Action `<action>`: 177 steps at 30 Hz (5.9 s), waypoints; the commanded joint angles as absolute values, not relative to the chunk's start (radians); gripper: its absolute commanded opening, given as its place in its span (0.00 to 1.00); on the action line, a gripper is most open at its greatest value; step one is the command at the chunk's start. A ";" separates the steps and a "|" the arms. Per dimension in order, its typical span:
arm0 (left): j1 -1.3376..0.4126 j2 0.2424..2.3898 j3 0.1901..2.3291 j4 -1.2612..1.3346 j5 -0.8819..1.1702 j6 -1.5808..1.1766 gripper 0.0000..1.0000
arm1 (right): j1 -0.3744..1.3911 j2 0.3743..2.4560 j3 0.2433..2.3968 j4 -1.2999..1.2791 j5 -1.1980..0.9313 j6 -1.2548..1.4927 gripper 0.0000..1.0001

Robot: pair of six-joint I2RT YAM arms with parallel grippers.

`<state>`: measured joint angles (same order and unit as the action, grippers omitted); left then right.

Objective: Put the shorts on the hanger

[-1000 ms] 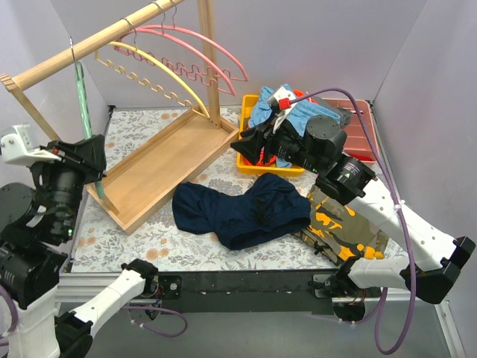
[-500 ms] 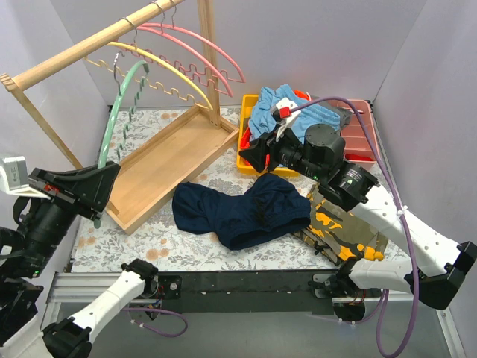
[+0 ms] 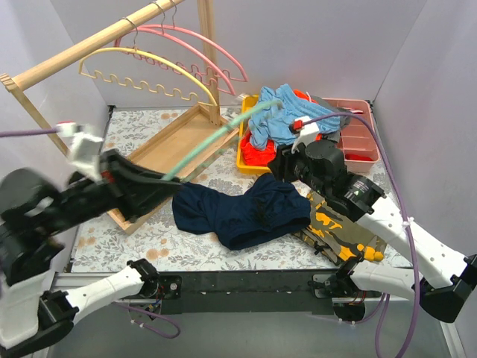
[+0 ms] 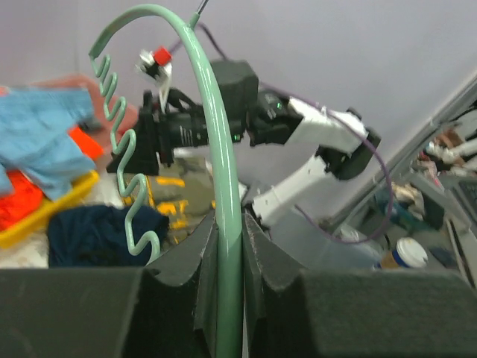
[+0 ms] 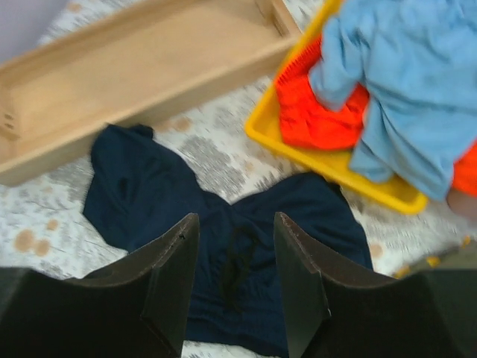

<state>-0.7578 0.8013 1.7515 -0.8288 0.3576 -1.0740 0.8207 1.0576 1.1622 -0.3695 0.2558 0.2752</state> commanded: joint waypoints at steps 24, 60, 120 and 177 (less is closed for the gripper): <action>-0.815 0.594 1.063 -0.712 0.624 -1.267 0.00 | 0.792 0.652 0.581 -0.632 0.480 0.701 0.48; -0.815 0.535 0.715 -0.273 0.457 -1.164 0.00 | 0.788 0.984 0.819 -0.413 0.512 0.468 0.02; -0.816 0.452 0.173 0.955 0.199 -1.493 0.00 | 0.916 1.514 2.024 -0.850 0.250 0.161 0.30; -1.043 1.293 0.325 1.235 0.316 -1.236 0.00 | 0.341 1.164 1.082 -0.701 -0.190 0.658 0.25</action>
